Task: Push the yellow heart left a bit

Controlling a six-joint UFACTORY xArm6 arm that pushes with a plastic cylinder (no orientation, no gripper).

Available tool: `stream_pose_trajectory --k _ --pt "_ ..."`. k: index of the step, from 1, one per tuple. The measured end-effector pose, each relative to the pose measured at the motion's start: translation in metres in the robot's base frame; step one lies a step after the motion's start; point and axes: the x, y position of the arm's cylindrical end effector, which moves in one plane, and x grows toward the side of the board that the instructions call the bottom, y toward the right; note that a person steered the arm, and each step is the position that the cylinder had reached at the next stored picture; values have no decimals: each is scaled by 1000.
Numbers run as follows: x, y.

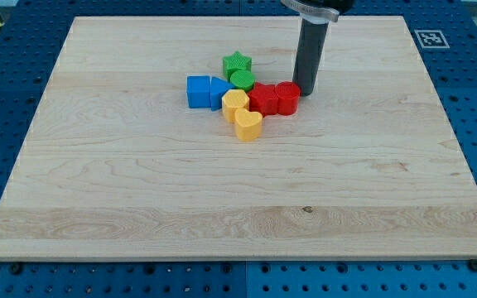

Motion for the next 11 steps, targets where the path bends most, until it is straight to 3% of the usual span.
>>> stream_pose_trajectory --k 2,3,5,7,11 --pt "4 32" --pt "27 44" --pt "65 6" --pt "65 -44" --pt "81 -57"
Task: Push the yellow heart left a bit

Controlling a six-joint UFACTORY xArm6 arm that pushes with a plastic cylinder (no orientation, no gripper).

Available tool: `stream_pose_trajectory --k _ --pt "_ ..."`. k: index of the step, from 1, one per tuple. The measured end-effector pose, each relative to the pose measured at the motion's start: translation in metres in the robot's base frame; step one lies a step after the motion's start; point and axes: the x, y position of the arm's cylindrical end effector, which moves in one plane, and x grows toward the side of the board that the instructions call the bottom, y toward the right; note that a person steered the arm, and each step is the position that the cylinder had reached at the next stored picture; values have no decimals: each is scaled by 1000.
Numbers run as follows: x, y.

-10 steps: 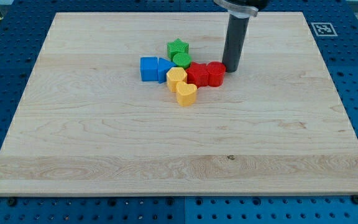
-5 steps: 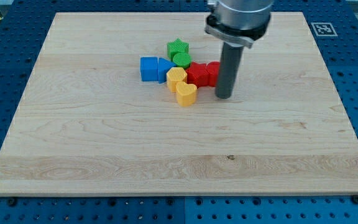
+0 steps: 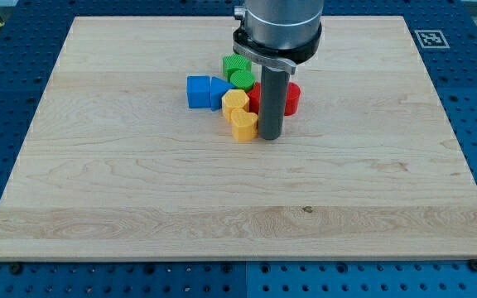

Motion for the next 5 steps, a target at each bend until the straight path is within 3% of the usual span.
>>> stream_pose_trajectory --k 5 --pt "10 -5"
